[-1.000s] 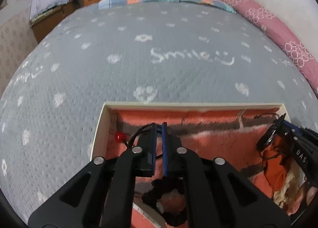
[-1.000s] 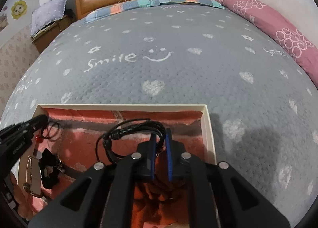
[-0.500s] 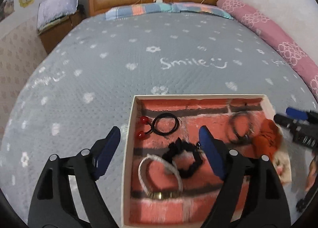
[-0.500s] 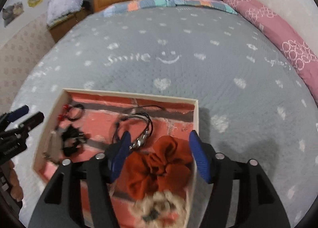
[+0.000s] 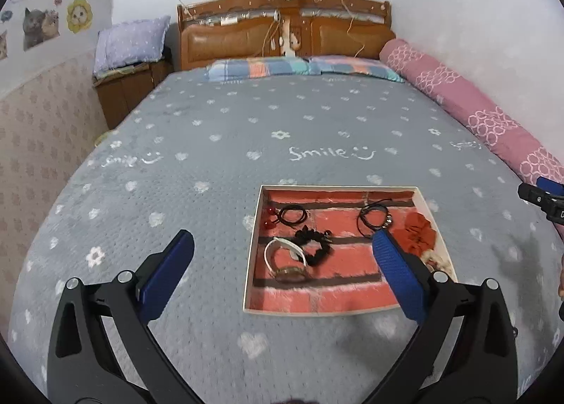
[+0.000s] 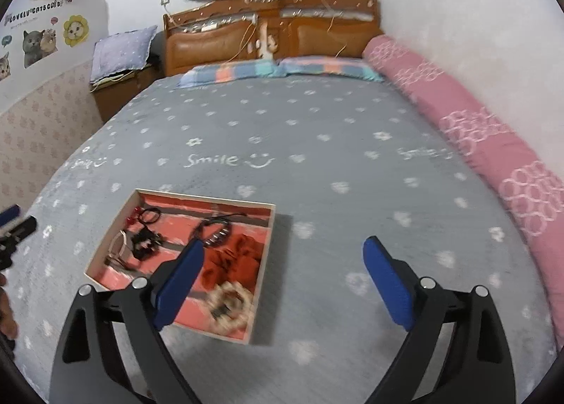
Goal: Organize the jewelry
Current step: 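Move both tools back toward the red-string charm and black hair clip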
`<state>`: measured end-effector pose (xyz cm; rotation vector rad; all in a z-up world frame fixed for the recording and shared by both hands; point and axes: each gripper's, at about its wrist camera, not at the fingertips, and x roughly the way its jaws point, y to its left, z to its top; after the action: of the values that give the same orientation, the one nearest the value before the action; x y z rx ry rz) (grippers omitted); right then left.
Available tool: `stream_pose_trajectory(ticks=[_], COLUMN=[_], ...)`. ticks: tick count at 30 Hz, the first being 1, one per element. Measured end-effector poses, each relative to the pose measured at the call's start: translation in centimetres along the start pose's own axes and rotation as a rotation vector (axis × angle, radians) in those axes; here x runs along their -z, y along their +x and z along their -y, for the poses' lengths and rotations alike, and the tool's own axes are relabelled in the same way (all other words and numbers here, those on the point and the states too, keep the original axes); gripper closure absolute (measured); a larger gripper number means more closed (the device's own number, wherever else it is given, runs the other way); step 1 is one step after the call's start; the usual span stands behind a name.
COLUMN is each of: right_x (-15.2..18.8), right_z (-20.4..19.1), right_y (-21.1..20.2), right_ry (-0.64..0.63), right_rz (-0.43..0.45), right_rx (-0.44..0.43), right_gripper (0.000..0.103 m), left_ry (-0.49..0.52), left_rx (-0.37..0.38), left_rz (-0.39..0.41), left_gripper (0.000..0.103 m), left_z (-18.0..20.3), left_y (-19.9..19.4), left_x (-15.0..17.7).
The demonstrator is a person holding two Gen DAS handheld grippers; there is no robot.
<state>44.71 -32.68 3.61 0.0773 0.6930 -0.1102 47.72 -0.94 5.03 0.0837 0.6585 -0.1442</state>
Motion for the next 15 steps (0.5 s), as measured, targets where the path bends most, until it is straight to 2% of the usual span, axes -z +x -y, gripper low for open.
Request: stream_pose_trajectory(ticks=[3,6,11,15], right_x=[2.3,5.0,10.7,15.1], right_z=[0.7,1.4,3.1,5.1], right_y=[-2.6,-4.4,-6.0,-6.3], right_ry=[-0.031,-0.043,-0.040,-0.009], right_rz=[0.056,0.085,0.073,0.047], right_rx=[0.045,0.078,0.102,0.101], right_gripper=[0.008,0.008,0.008,0.008], left_ry=[0.004,0.005,-0.013,-0.034], left_rx=[-0.017,-0.010,0.043,0.053], left_rz=[0.024,0.026,-0.016,-0.047], left_gripper=[0.005,0.005,0.005,0.005], left_z=[1.1,2.5,4.7,6.0], left_y=[-2.5,-4.4,-5.6,-5.4], left_x=[1.7,4.5,9.9,13.8])
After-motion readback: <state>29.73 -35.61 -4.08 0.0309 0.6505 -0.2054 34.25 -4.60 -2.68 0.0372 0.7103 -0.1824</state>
